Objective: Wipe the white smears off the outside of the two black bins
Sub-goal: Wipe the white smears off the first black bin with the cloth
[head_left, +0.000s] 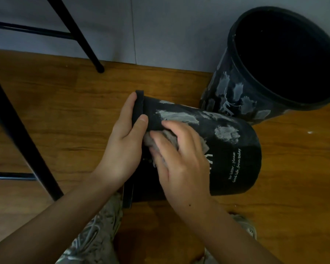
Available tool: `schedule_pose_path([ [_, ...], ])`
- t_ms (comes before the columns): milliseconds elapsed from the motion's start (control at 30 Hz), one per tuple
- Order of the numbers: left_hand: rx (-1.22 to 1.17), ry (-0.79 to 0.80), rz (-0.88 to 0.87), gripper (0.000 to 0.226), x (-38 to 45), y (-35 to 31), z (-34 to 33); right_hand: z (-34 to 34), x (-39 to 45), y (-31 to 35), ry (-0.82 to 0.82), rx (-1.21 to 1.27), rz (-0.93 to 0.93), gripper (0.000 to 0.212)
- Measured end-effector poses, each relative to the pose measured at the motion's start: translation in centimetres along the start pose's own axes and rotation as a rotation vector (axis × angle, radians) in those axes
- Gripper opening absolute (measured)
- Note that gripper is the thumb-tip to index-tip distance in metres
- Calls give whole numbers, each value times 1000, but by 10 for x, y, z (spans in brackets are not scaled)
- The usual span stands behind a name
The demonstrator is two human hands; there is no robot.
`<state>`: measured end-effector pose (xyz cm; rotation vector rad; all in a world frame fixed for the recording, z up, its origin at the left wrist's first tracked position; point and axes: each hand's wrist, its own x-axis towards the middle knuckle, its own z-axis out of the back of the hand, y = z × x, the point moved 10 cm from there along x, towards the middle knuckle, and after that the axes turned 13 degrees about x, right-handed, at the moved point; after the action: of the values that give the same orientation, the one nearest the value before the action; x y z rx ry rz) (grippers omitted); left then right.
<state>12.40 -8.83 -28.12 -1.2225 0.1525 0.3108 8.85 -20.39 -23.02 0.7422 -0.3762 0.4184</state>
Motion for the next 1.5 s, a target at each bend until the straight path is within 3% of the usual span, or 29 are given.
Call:
schedule_pose_path([
  [267, -16, 29, -1, 51, 2, 1, -1, -5, -34, 13, 77, 1, 157, 17],
  [433, -8, 24, -2, 51, 2, 2, 0, -1, -3, 0, -15, 30, -7, 30],
  [667, -35, 12, -1, 52, -1, 2, 2, -5, -35, 14, 76, 5, 134, 18],
  [867, -89, 12, 20, 50, -1, 3, 0, 0, -2, 2, -12, 18, -1, 28],
  [1100, -129, 24, 35, 51, 1, 2, -1, -11, -52, 18, 134, -28, 247, 18],
  [1300, -121, 17, 23, 51, -3, 4, -3, 6, 3, -7, -21, 14, -29, 26],
  [1500, -112, -18, 5, 50, -4, 6, 1, 28, -18, -34, -61, -60, -110, 27],
])
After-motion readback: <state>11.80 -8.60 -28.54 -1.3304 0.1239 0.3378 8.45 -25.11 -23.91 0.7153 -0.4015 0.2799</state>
